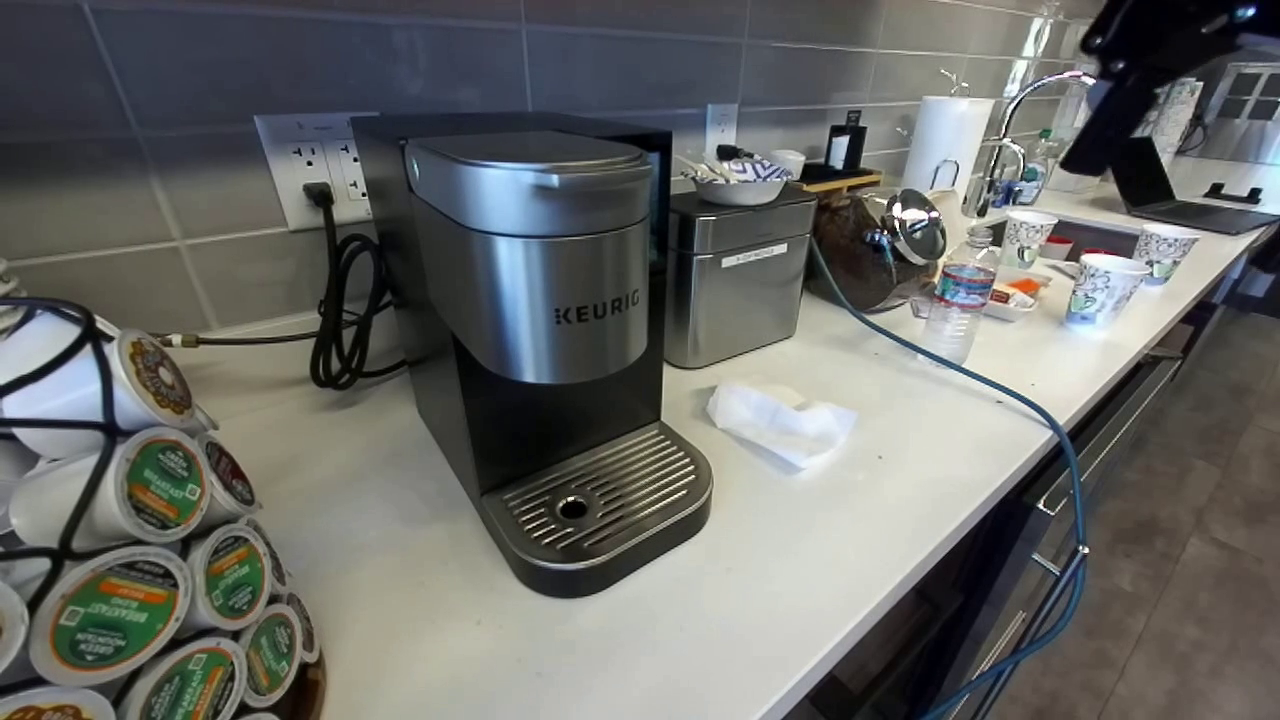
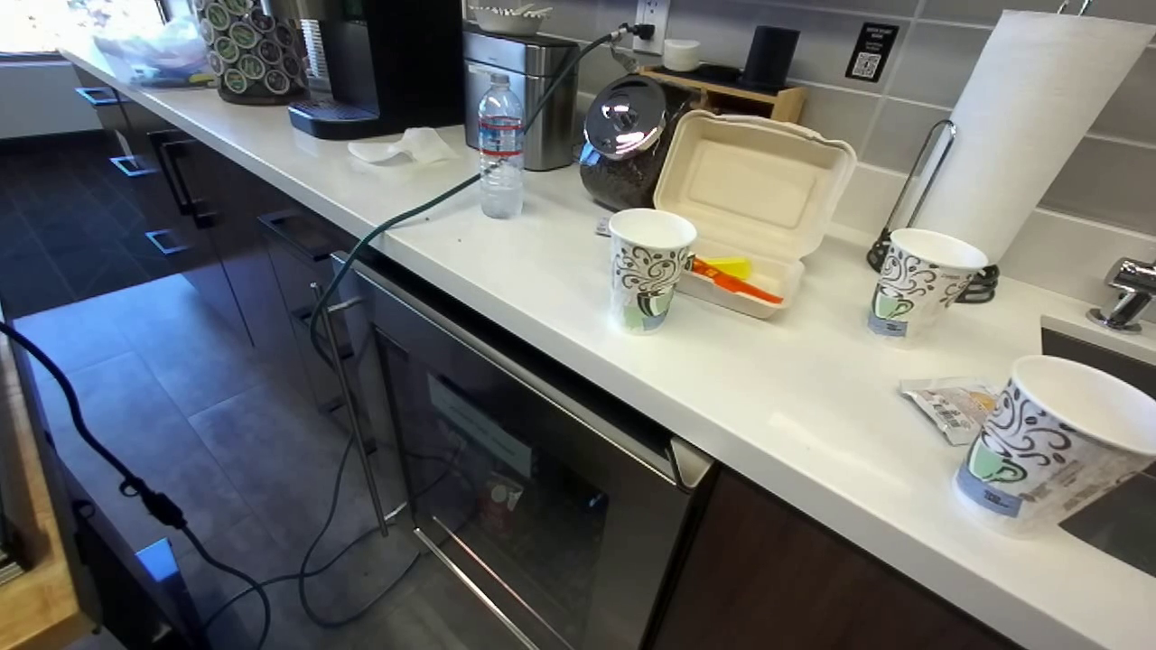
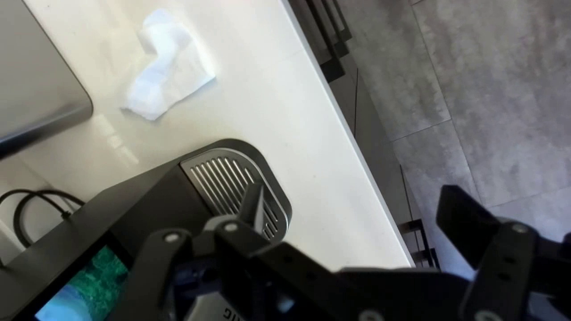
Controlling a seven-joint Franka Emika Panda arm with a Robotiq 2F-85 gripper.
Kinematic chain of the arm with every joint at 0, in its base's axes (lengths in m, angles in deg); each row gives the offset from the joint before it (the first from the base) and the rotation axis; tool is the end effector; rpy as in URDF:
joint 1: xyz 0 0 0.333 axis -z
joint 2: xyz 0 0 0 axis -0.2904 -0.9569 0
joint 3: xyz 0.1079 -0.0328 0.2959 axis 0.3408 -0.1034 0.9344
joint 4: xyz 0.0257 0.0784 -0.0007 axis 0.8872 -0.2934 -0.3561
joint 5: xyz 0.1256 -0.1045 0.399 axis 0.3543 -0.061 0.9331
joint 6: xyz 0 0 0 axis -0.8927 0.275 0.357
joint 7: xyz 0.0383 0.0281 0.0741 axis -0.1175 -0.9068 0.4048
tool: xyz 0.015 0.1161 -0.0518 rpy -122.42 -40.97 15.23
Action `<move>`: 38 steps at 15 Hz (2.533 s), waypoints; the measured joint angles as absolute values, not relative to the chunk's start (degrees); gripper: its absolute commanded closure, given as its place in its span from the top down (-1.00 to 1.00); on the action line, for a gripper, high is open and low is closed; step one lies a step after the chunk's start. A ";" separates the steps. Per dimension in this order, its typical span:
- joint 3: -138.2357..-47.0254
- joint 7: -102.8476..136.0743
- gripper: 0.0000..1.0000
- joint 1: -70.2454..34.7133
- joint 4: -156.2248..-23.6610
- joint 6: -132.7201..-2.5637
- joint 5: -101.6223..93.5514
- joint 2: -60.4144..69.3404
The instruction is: Open the coffee maker
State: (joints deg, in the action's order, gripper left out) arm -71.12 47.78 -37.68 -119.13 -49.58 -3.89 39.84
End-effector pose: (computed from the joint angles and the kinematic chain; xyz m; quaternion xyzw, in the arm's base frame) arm 0.4070 0.3321 0.5353 0.8329 0.5371 0.1189 0.0606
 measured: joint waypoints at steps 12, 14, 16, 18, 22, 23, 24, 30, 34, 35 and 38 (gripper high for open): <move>-75.27 66.48 1.00 -42.26 -122.34 -75.65 4.29 36.40; -76.19 73.70 1.00 -43.28 -122.83 -80.08 5.88 34.89; -76.48 80.09 1.00 -43.95 -123.48 -85.20 6.89 33.63; -76.70 86.43 1.00 -45.07 -124.30 -91.35 9.10 32.43; -78.16 97.09 1.00 -48.34 -125.35 -102.96 14.66 29.87; -78.34 97.28 1.00 -48.36 -125.35 -103.56 14.67 29.43; -78.54 97.42 1.00 -48.35 -125.35 -103.74 14.67 29.20; -78.70 101.07 1.00 -49.14 -125.32 -111.99 14.52 27.69; -78.76 105.79 1.00 -51.75 -125.04 -121.74 14.37 23.60; -78.75 106.42 1.00 -52.22 -124.89 -123.25 14.04 22.68; -77.78 104.46 1.00 -51.22 -124.81 -128.38 8.43 20.22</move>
State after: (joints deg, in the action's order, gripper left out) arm -77.78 104.46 -51.22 -124.81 -128.38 8.43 20.22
